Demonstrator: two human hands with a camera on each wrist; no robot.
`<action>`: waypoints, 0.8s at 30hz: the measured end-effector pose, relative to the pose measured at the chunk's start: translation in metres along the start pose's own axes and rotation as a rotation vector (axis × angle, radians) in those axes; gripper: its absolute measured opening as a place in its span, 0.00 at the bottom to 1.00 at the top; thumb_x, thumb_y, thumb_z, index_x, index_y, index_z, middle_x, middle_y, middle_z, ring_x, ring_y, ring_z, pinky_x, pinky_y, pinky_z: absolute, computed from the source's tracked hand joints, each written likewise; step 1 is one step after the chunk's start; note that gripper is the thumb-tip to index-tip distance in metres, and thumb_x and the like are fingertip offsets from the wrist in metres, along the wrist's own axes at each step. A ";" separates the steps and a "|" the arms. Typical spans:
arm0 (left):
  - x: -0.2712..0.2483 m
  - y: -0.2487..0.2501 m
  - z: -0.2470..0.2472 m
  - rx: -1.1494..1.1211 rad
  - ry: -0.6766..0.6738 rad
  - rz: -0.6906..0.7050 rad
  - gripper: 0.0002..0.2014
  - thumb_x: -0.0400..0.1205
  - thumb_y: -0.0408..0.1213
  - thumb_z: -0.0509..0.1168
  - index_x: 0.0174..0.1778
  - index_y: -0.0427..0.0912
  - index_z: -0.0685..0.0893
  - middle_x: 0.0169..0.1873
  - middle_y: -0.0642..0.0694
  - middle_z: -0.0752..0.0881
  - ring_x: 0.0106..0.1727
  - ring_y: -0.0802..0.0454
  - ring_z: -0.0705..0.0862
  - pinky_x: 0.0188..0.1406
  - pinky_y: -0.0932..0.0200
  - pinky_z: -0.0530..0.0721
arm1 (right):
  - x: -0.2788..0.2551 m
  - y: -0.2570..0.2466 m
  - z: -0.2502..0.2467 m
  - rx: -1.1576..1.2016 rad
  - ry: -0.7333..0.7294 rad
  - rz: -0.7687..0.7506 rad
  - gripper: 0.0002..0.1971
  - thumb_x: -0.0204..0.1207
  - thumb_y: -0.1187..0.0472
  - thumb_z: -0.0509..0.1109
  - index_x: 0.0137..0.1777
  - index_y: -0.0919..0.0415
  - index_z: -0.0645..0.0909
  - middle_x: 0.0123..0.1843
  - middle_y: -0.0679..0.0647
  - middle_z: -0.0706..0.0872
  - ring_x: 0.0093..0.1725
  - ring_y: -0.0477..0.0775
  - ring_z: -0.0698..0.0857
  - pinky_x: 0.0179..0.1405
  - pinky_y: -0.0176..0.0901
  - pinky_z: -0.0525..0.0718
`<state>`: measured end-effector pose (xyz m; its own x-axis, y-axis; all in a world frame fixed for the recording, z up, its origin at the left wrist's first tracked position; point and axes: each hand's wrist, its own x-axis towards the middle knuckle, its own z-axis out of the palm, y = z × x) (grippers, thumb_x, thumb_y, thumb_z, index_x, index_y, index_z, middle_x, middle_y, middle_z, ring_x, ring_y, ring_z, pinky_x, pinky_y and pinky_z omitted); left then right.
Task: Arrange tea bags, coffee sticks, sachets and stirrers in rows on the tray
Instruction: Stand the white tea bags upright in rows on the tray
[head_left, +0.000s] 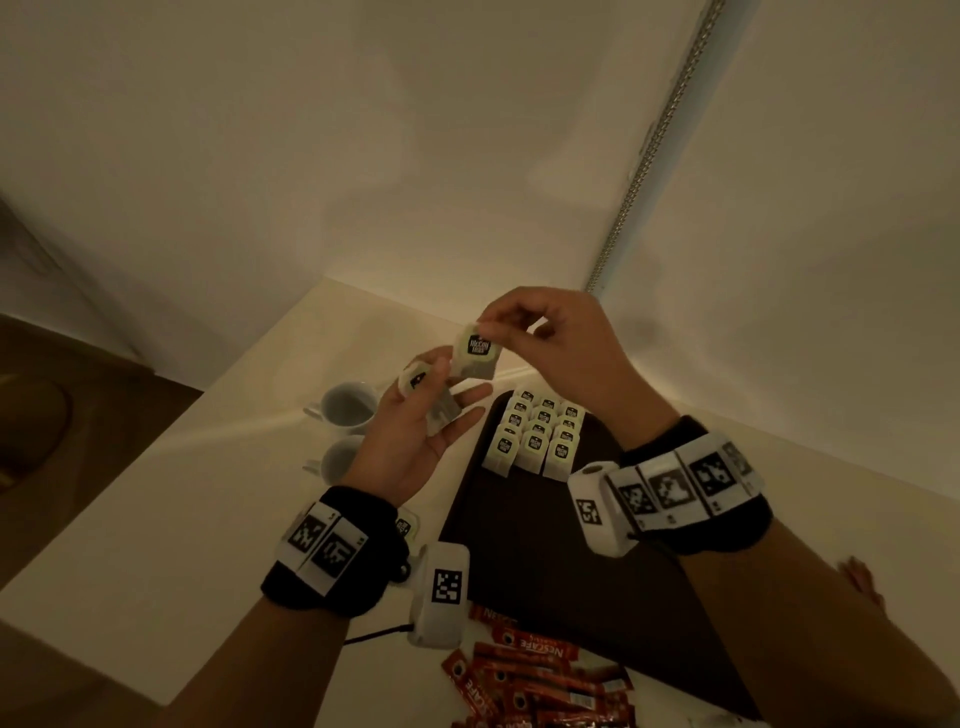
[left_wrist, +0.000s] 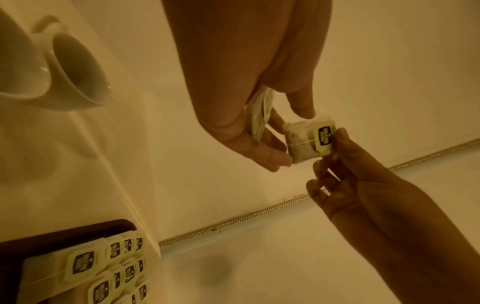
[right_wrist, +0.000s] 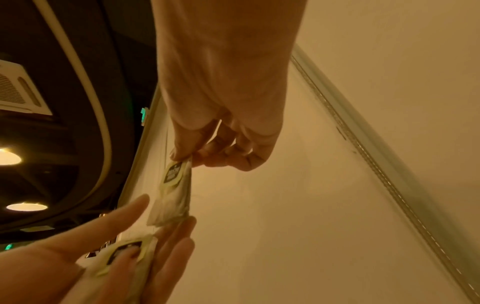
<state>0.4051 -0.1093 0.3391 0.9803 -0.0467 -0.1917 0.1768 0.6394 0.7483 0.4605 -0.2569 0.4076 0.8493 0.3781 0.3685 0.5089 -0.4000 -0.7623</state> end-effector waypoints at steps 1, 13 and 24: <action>-0.001 0.001 0.003 0.002 -0.010 0.024 0.13 0.75 0.45 0.64 0.54 0.47 0.81 0.48 0.49 0.90 0.50 0.51 0.90 0.40 0.62 0.87 | 0.002 -0.006 -0.004 -0.014 -0.002 -0.018 0.03 0.73 0.59 0.75 0.44 0.56 0.88 0.35 0.42 0.87 0.35 0.37 0.81 0.30 0.25 0.72; -0.014 -0.003 0.024 -0.086 -0.133 -0.007 0.14 0.75 0.41 0.62 0.53 0.41 0.81 0.44 0.49 0.91 0.43 0.53 0.90 0.34 0.68 0.86 | 0.011 -0.045 -0.009 -0.287 -0.080 -0.002 0.03 0.72 0.57 0.75 0.40 0.55 0.89 0.28 0.38 0.80 0.29 0.34 0.79 0.32 0.22 0.75; -0.021 -0.005 0.028 -0.264 -0.062 -0.066 0.08 0.73 0.40 0.64 0.46 0.44 0.82 0.38 0.50 0.90 0.36 0.57 0.89 0.26 0.71 0.84 | 0.016 -0.057 -0.012 -0.300 -0.081 0.097 0.03 0.70 0.61 0.75 0.38 0.59 0.89 0.27 0.40 0.81 0.26 0.32 0.78 0.28 0.20 0.73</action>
<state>0.3862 -0.1332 0.3576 0.9724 -0.1365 -0.1893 0.2195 0.8106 0.5428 0.4466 -0.2387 0.4631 0.8880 0.3863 0.2493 0.4550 -0.6609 -0.5968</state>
